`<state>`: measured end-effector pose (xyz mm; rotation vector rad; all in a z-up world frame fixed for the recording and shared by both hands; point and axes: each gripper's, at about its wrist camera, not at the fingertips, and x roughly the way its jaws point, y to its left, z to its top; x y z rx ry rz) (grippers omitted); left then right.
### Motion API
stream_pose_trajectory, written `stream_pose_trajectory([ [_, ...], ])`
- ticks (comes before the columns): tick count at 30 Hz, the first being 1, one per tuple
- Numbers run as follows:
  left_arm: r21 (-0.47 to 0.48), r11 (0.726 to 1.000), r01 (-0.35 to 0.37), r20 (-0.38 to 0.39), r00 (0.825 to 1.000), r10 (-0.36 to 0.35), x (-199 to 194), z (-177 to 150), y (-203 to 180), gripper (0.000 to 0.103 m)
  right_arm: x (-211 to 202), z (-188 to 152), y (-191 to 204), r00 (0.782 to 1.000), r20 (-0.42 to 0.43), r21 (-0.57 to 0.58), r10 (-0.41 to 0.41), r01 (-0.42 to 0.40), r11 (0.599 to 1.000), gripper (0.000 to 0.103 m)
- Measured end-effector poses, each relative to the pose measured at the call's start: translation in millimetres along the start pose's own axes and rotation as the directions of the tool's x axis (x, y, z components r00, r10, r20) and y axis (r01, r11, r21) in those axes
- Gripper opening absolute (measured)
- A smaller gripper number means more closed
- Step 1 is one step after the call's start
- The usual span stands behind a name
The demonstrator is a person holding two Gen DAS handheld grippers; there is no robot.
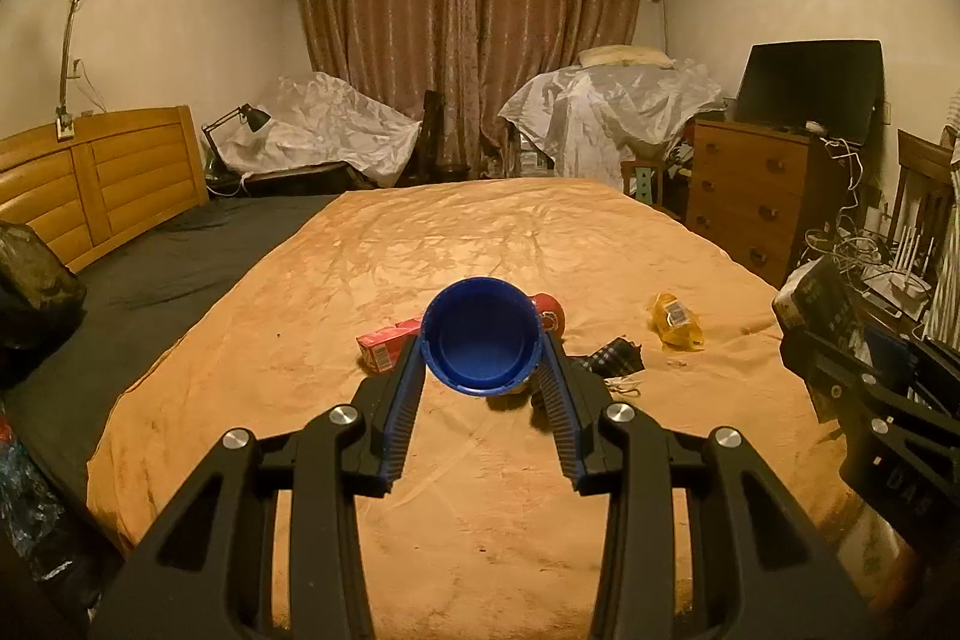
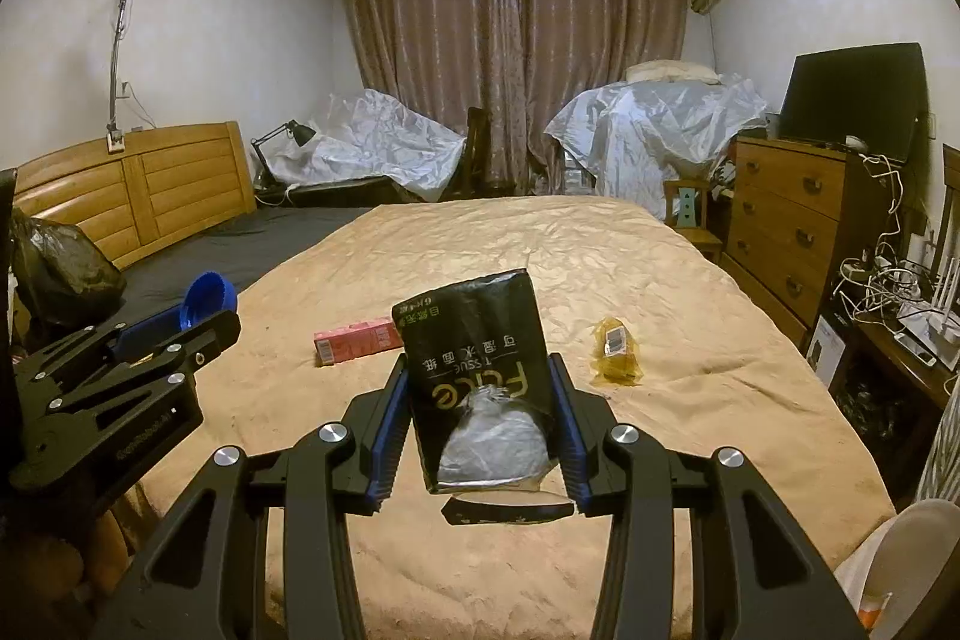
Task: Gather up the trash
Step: 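Carry the blue cap and black packet in both tools over the bucket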
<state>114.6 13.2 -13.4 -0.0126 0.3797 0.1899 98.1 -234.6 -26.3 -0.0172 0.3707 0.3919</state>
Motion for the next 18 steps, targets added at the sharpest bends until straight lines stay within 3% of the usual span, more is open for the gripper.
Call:
stream_pose_trajectory([
  [18, 0.014, 1.0, 0.017, -0.019, 1.0, -0.017, 3.9, 1.9, -0.1, 0.038, -8.7, 0.7, -1.5, 1.0, -0.016, 0.005, 0.005, -0.004, 1.0, 0.044],
])
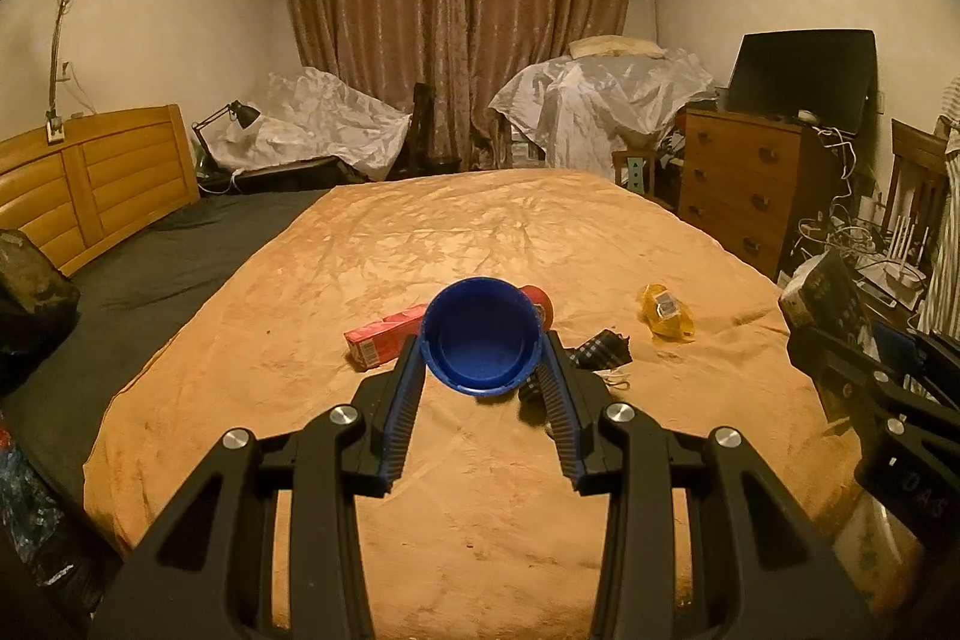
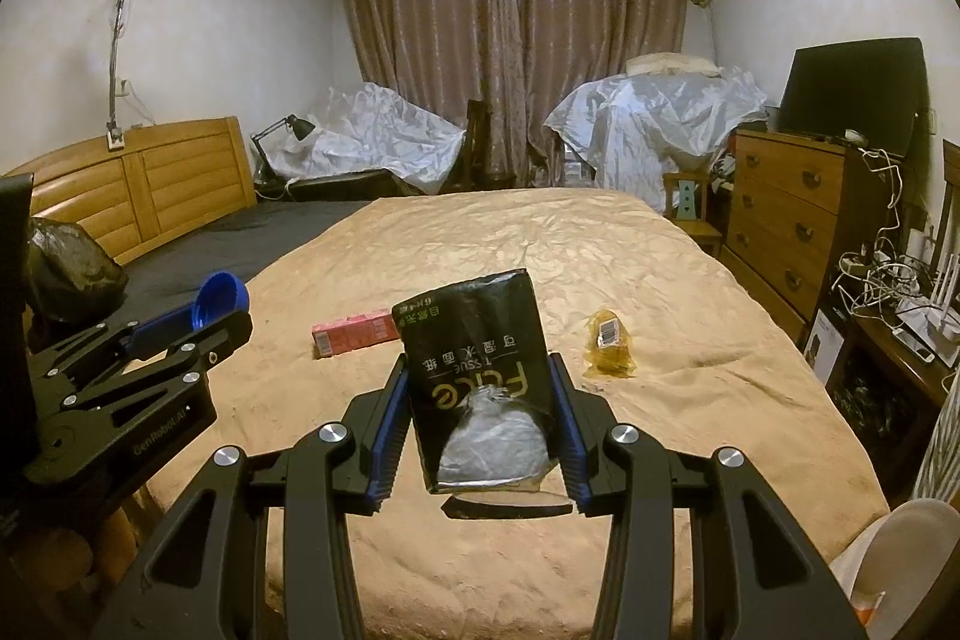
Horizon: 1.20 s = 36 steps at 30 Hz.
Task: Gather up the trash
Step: 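Carry the blue cap and black packet in both tools over the bucket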
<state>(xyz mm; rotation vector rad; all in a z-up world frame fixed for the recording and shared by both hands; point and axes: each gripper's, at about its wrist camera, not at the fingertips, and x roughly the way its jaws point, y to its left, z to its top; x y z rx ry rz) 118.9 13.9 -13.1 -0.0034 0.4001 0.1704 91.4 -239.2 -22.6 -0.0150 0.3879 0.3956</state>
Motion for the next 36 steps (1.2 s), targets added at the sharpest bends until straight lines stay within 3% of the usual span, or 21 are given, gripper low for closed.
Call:
stream_pose_trajectory([
  [13, 0.034, 0.997, 0.076, 0.014, 0.997, -0.077, -0.1, 14.5, -32.3, 0.038, -36.8, 1.0, -43.3, 0.998, 0.004, 0.027, -0.061, 0.061, 0.998, 0.044],
  [19, 0.067, 0.982, 0.174, -0.005, 0.985, -0.174, -0.6, 18.2, -71.6, 0.038, -71.3, 0.8, -88.6, 0.991, -0.004, 0.045, -0.135, 0.135, 0.99, 0.044],
  [25, 0.111, 0.943, 0.312, -0.039, 0.95, -0.31, -7.2, 15.7, -129.0, 0.038, -114.1, -5.7, -143.9, 0.971, -0.025, 0.054, -0.239, 0.24, 0.969, 0.044],
  [36, 0.191, 0.832, 0.52, -0.146, 0.854, -0.5, -18.7, -0.5, -242.7, 0.038, -184.8, -39.6, -279.7, 0.906, -0.14, 0.111, -0.399, 0.415, 0.903, 0.045],
])
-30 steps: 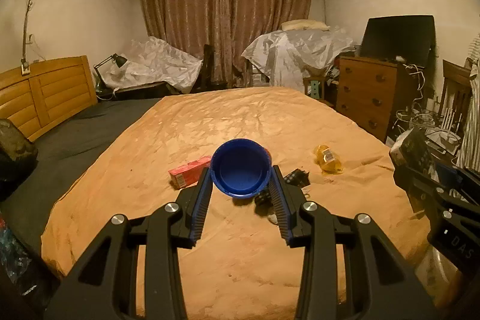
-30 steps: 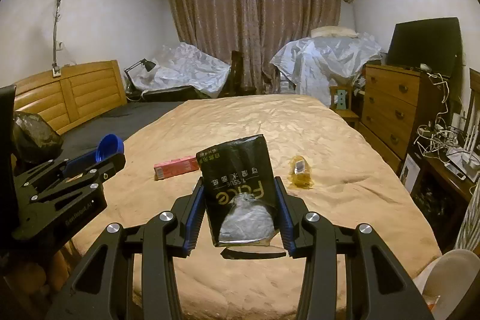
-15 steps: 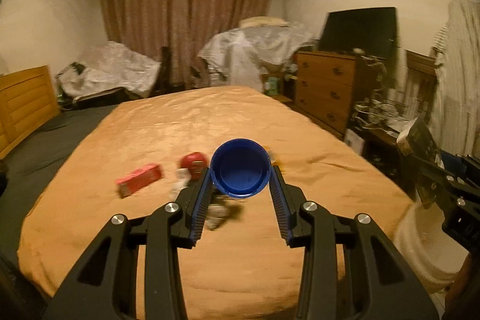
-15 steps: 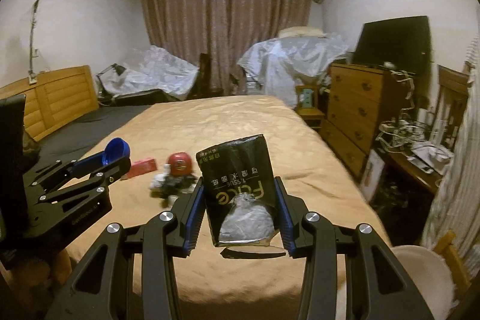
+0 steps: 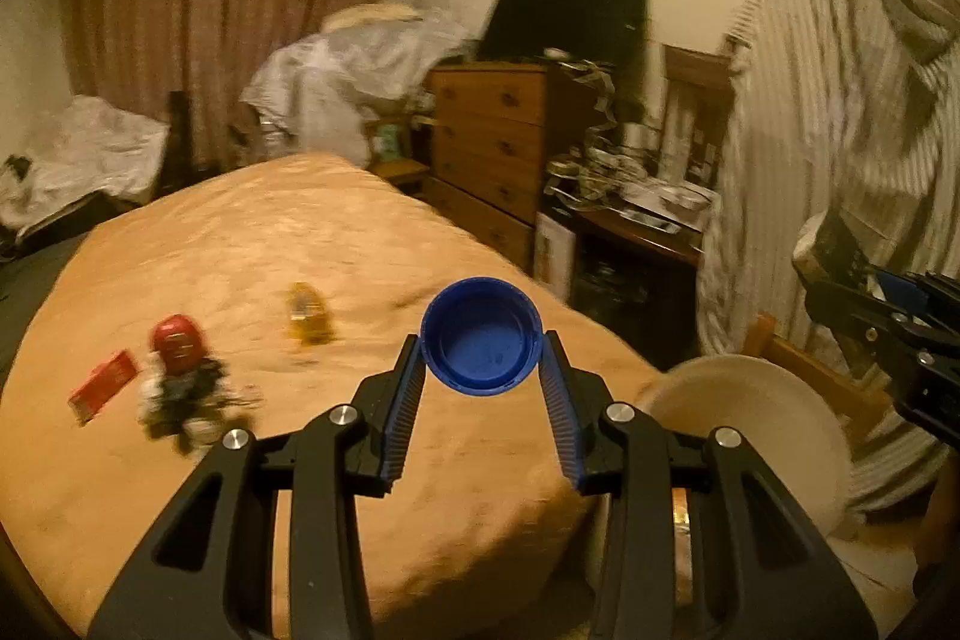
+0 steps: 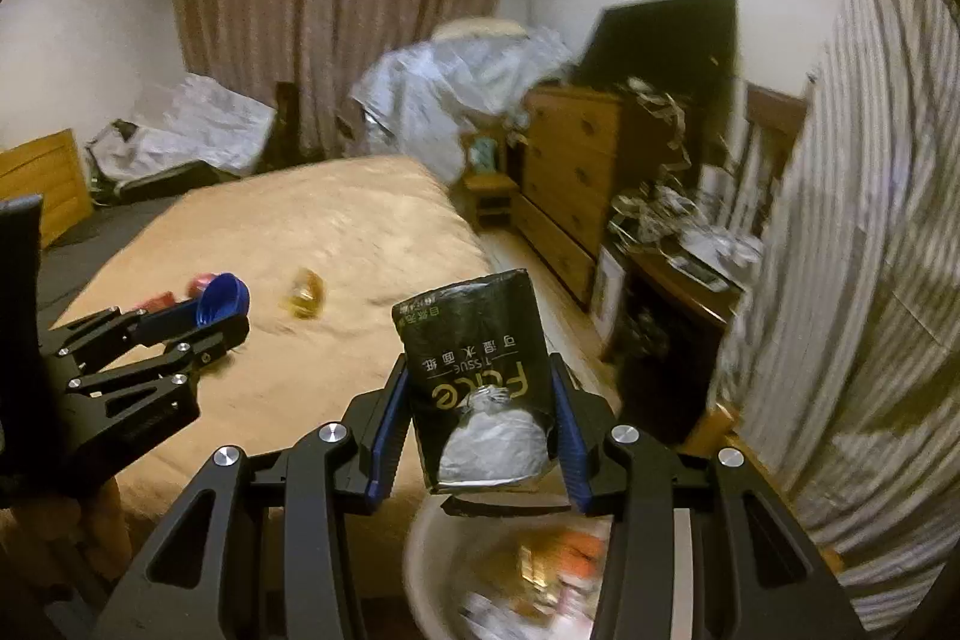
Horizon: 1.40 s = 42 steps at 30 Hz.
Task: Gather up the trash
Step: 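Carry the blue cap and black packet in both tools over the bucket, then open both tools to drop the cap and black packet into the bucket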
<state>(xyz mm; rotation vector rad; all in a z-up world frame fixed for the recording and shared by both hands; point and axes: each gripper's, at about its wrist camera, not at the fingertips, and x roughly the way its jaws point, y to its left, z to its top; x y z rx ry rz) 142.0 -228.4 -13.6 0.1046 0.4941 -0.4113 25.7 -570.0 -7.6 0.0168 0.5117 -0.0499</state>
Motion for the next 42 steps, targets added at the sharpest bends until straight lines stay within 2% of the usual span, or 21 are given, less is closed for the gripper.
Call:
stream_pose_trajectory([
  [3, 0.035, 0.998, 0.057, -0.027, 0.998, -0.056, 12.9, 0.6, -32.0, 0.038, 9.5, -5.1, -40.4, 0.998, -0.056, 0.022, -0.032, 0.034, 0.999, 0.045],
  [8, 0.084, 0.985, 0.148, -0.103, 0.985, -0.14, 35.8, -4.6, -71.2, 0.038, 38.5, -25.0, -98.8, 0.979, -0.203, 0.079, -0.021, 0.038, 0.996, 0.045],
  [12, 0.111, 0.971, 0.211, -0.189, 0.964, -0.188, 58.2, -18.4, -95.4, 0.038, 71.1, -41.6, -126.8, 0.944, -0.33, 0.117, 0.016, 0.024, 0.993, 0.045],
  [15, 0.117, 0.964, 0.24, -0.252, 0.946, -0.205, 76.1, -28.6, -106.4, 0.038, 94.1, -60.4, -142.5, 0.908, -0.416, 0.147, 0.054, 0.008, 0.989, 0.045],
  [17, 0.123, 0.96, 0.253, -0.281, 0.936, -0.21, 85.2, -33.9, -112.0, 0.038, 102.6, -69.0, -138.3, 0.893, -0.445, 0.164, 0.072, 0.002, 0.986, 0.045],
  [20, 0.133, 0.954, 0.267, -0.304, 0.927, -0.217, 93.6, -40.6, -118.3, 0.038, 109.1, -77.0, -132.3, 0.883, -0.464, 0.172, 0.077, 0.004, 0.985, 0.045],
  [25, 0.136, 0.951, 0.278, -0.321, 0.921, -0.223, 96.2, -44.9, -125.4, 0.038, 110.4, -81.6, -125.1, 0.882, -0.464, 0.181, 0.087, -0.002, 0.983, 0.045],
  [35, 0.142, 0.949, 0.282, -0.318, 0.921, -0.226, 96.2, -43.1, -128.2, 0.038, 107.8, -78.2, -125.4, 0.886, -0.455, 0.193, 0.089, 0.0, 0.981, 0.046],
  [37, 0.142, 0.949, 0.281, -0.326, 0.919, -0.223, 98.6, -42.6, -129.1, 0.043, 108.0, -78.0, -124.8, 0.886, -0.454, 0.195, 0.093, -0.003, 0.981, 0.051],
  [39, 0.146, 0.953, 0.265, -0.315, 0.926, -0.209, 97.9, -42.8, -128.4, 0.063, 106.9, -78.0, -124.6, 0.89, -0.446, 0.2, 0.094, -0.003, 0.98, 0.058],
  [42, 0.143, 0.955, 0.259, -0.315, 0.927, -0.204, 97.9, -43.0, -126.4, 0.064, 105.4, -76.9, -125.2, 0.895, -0.435, 0.207, 0.094, -0.002, 0.978, 0.06],
])
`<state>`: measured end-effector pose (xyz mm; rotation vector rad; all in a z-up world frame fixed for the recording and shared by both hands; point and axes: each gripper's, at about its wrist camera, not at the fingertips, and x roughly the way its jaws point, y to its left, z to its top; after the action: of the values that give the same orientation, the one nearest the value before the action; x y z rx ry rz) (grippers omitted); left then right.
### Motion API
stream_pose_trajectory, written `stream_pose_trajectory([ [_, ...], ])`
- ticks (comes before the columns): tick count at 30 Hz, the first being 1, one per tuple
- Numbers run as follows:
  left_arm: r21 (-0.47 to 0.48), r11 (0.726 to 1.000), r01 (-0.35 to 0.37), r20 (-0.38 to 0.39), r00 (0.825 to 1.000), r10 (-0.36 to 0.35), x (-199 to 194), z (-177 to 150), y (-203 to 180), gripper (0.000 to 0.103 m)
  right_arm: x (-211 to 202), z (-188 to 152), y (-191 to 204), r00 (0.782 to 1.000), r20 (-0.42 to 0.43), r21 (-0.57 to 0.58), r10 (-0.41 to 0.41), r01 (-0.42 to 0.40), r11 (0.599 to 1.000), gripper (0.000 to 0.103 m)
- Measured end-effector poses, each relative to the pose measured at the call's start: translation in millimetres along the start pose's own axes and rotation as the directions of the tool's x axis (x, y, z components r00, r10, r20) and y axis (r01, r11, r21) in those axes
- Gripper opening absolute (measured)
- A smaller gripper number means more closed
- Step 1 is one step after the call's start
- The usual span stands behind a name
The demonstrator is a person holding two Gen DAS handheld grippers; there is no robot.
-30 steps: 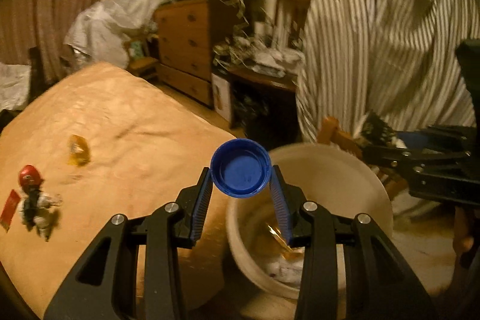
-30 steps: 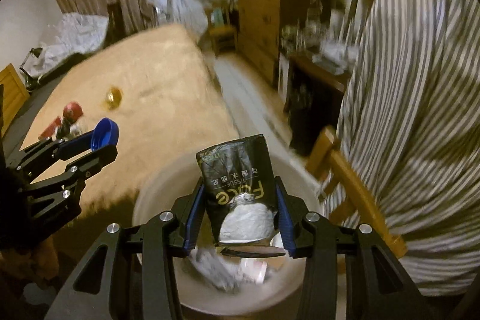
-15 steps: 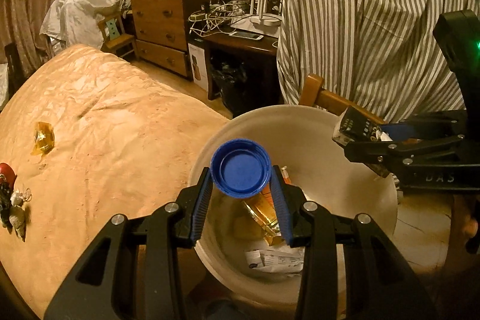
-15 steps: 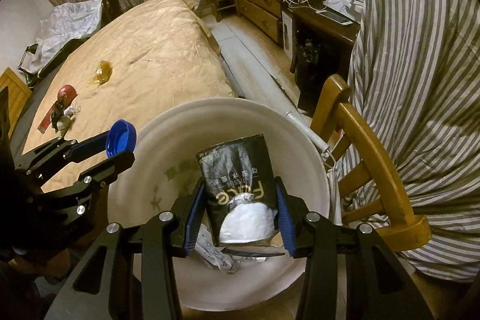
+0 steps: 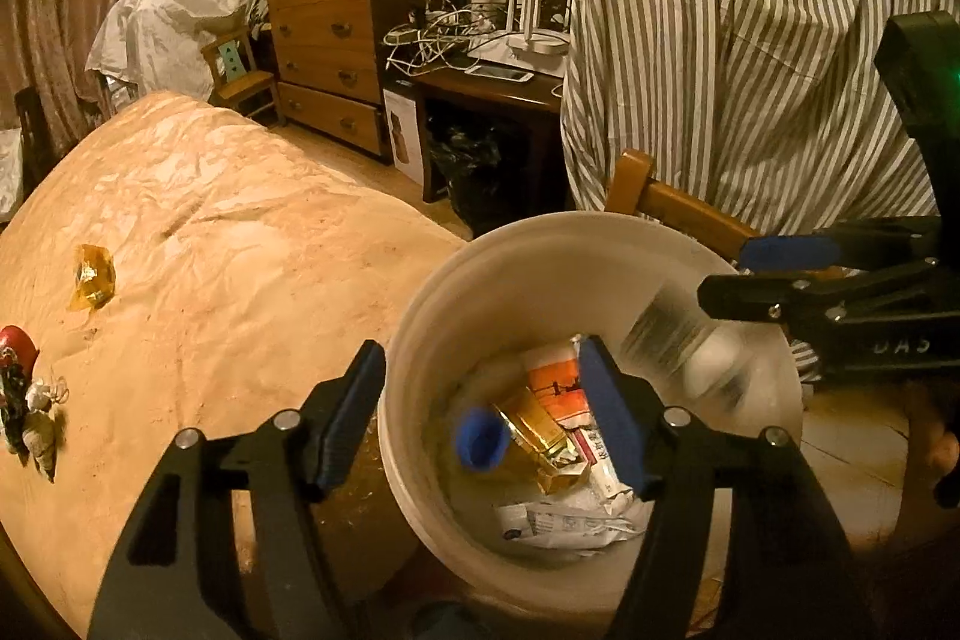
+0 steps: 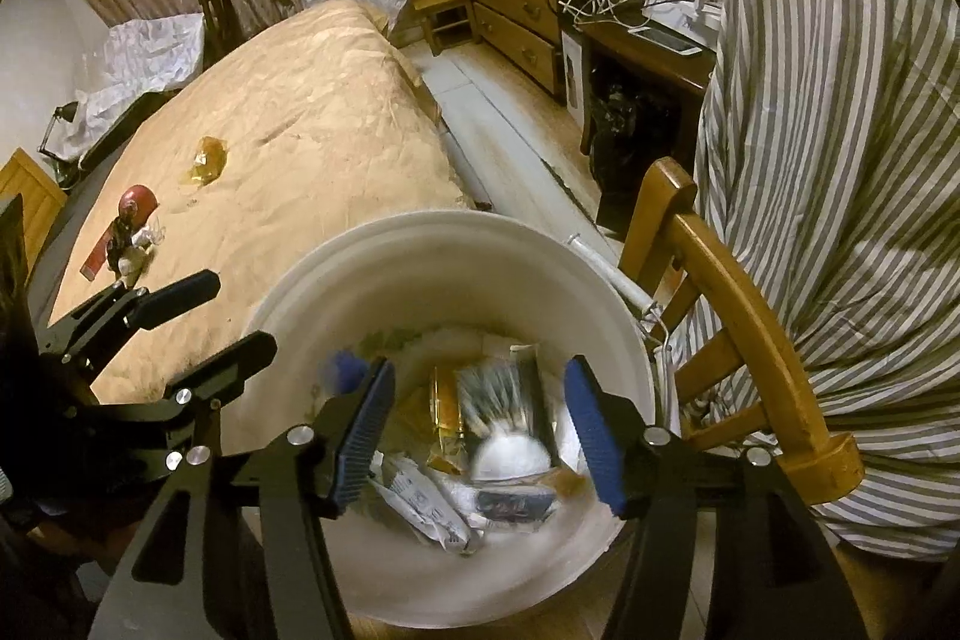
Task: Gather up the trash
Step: 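Open both tools to drop the cap and black packet into the bucket, then move both open tools back over the bed toward the socks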
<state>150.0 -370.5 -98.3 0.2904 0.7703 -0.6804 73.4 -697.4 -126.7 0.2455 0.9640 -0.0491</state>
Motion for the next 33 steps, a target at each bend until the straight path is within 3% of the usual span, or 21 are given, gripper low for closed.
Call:
stream_pose_trajectory([
  [9, -0.017, 1.0, -0.002, 0.01, 1.0, 0.002, -10.5, -4.7, 15.2, 0.064, -16.5, -0.6, 15.5, 0.998, 0.055, -0.019, 0.017, -0.016, 1.0, 0.06],
  [13, -0.04, 0.999, -0.027, 0.024, 0.999, 0.028, -24.1, -16.3, 40.2, 0.064, -33.4, -4.5, 56.3, 0.989, 0.131, -0.096, 0.063, -0.051, 0.994, 0.062],
  [19, -0.15, 0.98, -0.132, 0.035, 0.99, 0.139, -52.0, -49.1, 119.3, 0.068, -35.0, -7.2, 141.0, 0.967, 0.173, -0.24, 0.189, -0.145, 0.96, 0.07],
  [25, -0.328, 0.915, -0.237, -0.029, 0.97, 0.241, -72.2, -97.6, 222.5, 0.068, -6.6, -6.0, 225.0, 0.948, 0.11, -0.333, 0.299, -0.248, 0.91, 0.07],
  [30, -0.453, 0.827, -0.331, -0.098, 0.941, 0.323, -87.2, -144.7, 305.2, 0.068, 22.5, -8.5, 287.3, 0.942, 0.041, -0.411, 0.332, -0.287, 0.865, 0.07],
  [33, -0.51, 0.776, -0.371, -0.136, 0.926, 0.353, -96.1, -168.4, 346.4, 0.068, 39.8, 0.0, 333.4, 0.94, -0.001, -0.496, 0.34, -0.296, 0.816, 0.07],
])
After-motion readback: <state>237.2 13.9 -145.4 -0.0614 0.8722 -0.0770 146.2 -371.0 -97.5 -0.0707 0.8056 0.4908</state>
